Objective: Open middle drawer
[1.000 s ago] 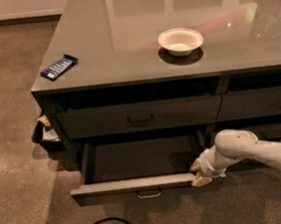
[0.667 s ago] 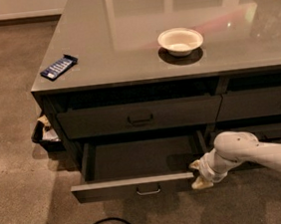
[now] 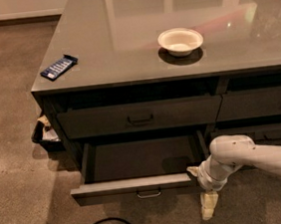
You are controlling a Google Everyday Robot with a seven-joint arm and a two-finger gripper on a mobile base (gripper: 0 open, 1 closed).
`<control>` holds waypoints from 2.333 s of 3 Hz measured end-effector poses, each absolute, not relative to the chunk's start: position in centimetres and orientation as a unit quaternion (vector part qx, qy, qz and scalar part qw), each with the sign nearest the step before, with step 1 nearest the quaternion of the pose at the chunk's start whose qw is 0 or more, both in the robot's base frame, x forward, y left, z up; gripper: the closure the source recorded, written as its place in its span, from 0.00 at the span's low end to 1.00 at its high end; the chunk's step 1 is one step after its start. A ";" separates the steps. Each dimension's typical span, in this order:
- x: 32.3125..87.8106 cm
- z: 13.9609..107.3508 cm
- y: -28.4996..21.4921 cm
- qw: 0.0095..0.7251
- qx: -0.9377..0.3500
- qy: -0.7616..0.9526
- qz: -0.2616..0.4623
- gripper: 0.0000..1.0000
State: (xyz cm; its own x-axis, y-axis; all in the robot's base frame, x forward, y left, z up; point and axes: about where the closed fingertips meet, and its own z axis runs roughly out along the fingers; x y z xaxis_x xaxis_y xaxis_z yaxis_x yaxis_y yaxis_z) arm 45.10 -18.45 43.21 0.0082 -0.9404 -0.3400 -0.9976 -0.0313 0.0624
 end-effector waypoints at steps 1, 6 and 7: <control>44.5 43.9 -18.0 0.088 -0.715 0.678 0.146 0.00; 43.8 45.0 -18.0 0.059 -0.725 0.670 0.149 0.86; 43.6 44.8 -18.0 0.052 -0.728 0.669 0.145 0.73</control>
Offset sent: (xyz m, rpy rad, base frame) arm -0.0098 0.0057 0.0184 -0.0449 0.0206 0.0654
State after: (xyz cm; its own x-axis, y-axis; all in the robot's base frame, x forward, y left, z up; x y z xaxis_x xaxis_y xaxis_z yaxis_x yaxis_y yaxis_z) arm 43.60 -17.98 44.79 0.0642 -0.9579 -0.2798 -0.9878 -0.1008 0.1184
